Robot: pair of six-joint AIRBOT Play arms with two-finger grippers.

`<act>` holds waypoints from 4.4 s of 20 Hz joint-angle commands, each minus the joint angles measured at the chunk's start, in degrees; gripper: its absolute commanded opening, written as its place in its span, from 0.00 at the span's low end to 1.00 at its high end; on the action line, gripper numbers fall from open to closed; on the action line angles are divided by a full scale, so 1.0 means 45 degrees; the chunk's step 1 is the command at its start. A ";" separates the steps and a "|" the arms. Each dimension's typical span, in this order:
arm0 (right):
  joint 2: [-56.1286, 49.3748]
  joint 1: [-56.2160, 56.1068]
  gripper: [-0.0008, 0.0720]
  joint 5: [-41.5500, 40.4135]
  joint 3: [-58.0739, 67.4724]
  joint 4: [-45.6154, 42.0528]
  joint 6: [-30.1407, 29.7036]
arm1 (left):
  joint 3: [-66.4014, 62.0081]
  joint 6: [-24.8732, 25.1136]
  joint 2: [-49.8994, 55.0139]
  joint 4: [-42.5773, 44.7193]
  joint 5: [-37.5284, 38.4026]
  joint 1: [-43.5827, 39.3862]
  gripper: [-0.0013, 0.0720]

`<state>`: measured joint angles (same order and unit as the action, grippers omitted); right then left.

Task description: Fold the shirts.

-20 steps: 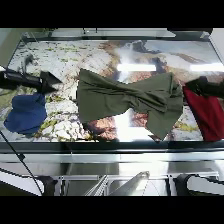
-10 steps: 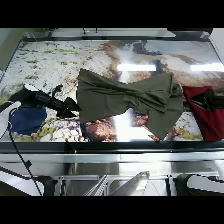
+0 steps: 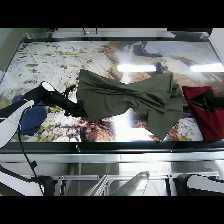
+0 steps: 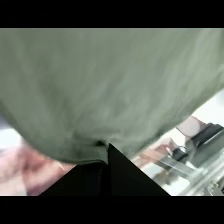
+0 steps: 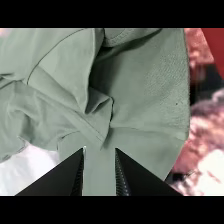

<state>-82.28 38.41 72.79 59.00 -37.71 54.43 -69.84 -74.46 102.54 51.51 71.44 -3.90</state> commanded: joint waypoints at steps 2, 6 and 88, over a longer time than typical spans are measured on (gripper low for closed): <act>-0.0010 0.0019 0.32 0.0204 -0.0408 -0.0476 -0.0034 | -0.1219 0.0000 -0.0019 0.0457 0.0418 -0.0228 0.04; -0.0063 0.0039 0.32 -0.1268 -0.1190 -0.2006 0.0447 | -0.1637 -0.0005 -0.0019 0.0646 0.1166 0.0155 0.04; -0.6693 -0.3327 0.03 -0.2215 0.5935 0.4993 -0.1710 | -0.8587 0.2516 0.4425 -0.3293 0.1846 0.4333 0.02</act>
<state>-112.14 22.61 61.25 85.03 -8.95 44.88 -108.16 -61.04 121.97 29.87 79.92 16.08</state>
